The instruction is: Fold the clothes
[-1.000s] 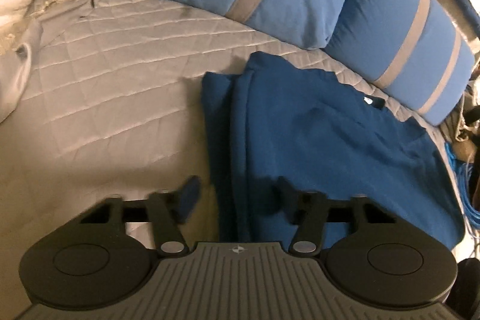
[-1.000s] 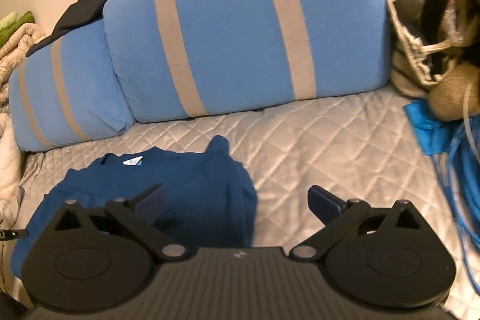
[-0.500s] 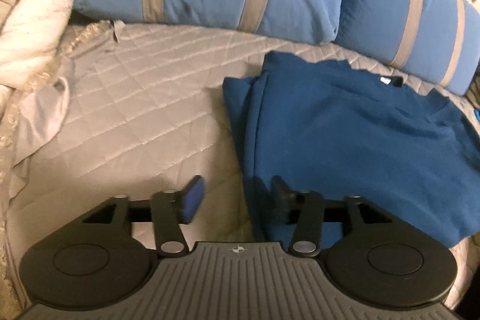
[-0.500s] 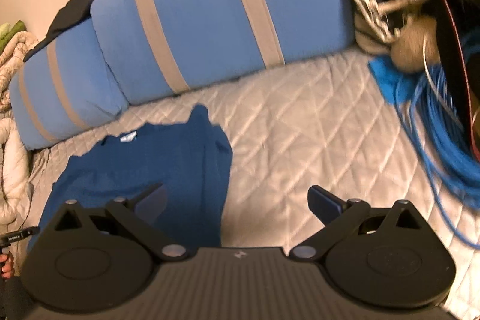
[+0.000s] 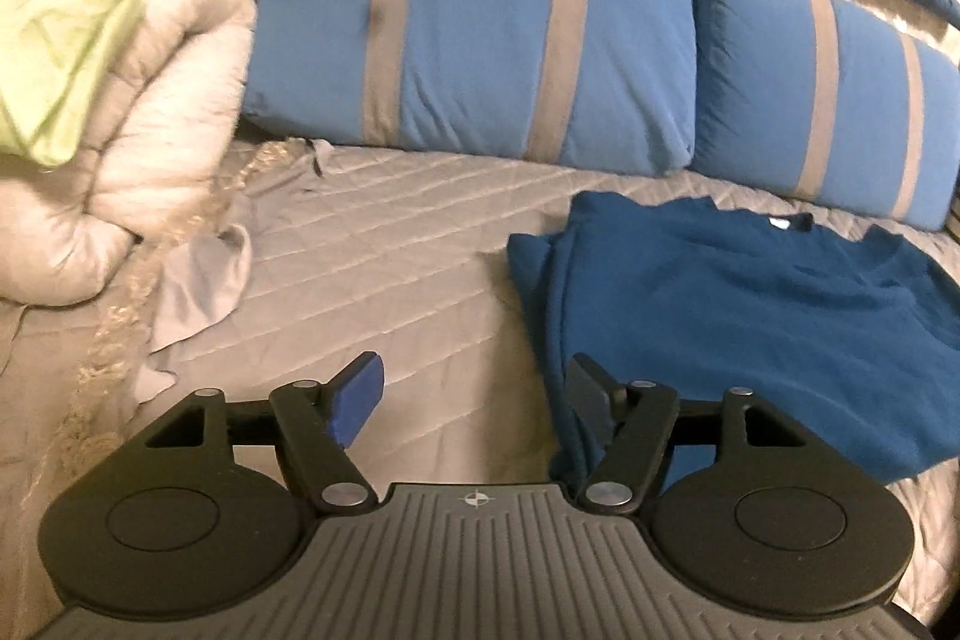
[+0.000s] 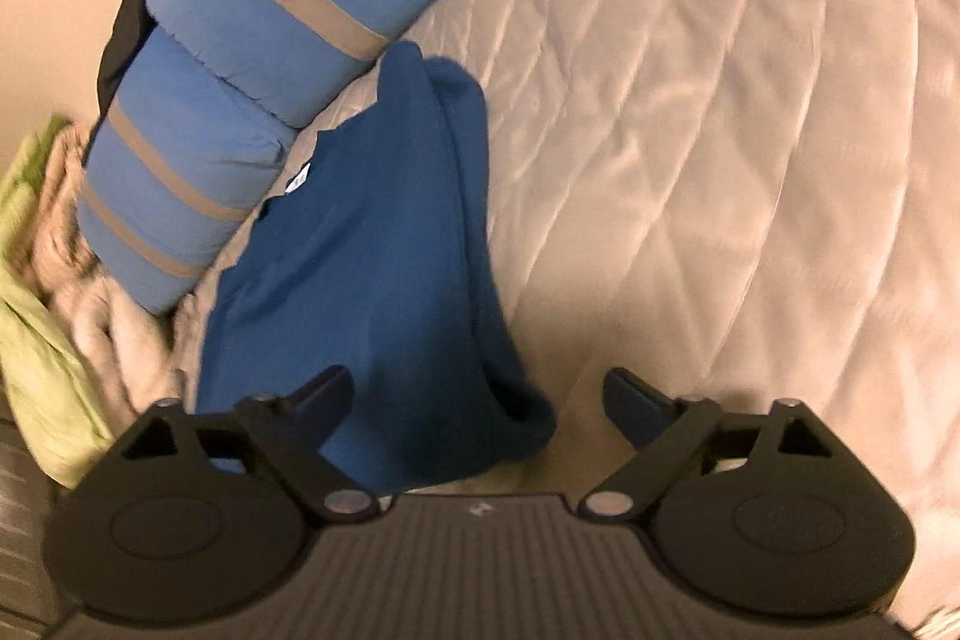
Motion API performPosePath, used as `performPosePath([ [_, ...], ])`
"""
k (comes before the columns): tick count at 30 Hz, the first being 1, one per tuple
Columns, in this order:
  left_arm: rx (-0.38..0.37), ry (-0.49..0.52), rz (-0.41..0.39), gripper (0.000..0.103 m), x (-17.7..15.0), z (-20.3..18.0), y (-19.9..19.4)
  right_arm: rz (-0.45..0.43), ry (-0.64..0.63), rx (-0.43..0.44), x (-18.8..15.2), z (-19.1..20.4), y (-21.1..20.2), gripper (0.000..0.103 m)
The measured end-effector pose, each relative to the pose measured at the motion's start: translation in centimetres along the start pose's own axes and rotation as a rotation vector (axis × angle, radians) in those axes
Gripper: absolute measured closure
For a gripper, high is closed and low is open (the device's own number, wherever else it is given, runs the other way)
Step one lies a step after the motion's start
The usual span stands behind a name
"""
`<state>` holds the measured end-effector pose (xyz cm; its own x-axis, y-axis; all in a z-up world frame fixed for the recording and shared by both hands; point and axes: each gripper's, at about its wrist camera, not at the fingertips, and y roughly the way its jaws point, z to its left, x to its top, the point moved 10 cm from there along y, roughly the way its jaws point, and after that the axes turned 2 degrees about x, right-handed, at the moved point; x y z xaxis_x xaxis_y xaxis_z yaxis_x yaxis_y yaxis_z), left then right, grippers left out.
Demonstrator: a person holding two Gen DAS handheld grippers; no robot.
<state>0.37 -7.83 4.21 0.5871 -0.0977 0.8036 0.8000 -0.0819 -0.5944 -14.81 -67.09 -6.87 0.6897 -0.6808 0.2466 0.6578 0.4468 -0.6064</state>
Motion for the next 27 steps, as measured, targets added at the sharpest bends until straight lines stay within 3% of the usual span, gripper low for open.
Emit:
performPosePath([
  [4,0.012,-0.016,-0.041,0.034,-0.1,0.0,-0.6,-0.034,0.056,0.048,-0.4,0.0,0.6,0.019],
  [5,0.013,-0.021,-0.053,0.032,-0.2,0.0,-0.7,-0.043,0.063,0.053,-0.4,0.1,0.7,0.025],
  [7,0.009,-0.06,-0.068,0.031,-0.4,0.2,-0.6,-0.057,0.062,0.054,-0.3,0.2,1.0,0.044],
  [8,0.002,-0.092,-0.07,0.031,-0.5,0.2,-0.5,-0.064,0.061,0.054,-0.3,0.3,1.2,0.065],
  [9,-0.005,-0.117,-0.071,0.031,-0.7,0.3,-0.3,-0.067,0.055,0.055,-0.2,0.4,1.3,0.08],
  [14,-0.031,-0.164,-0.064,0.031,-2.1,0.0,0.2,-0.124,-0.077,0.032,0.7,3.3,1.0,0.085],
  [19,0.013,-0.119,-0.079,0.031,-3.1,0.4,-0.1,-0.168,-0.244,0.015,1.8,8.1,0.2,0.086],
  [22,0.009,-0.144,-0.065,0.031,-4.1,0.9,-0.2,-0.185,-0.302,0.022,2.4,10.9,0.3,0.086],
  [27,-0.08,-0.251,-0.013,0.031,-5.4,1.9,-0.2,-0.201,-0.415,0.045,2.7,16.7,1.9,0.087],
])
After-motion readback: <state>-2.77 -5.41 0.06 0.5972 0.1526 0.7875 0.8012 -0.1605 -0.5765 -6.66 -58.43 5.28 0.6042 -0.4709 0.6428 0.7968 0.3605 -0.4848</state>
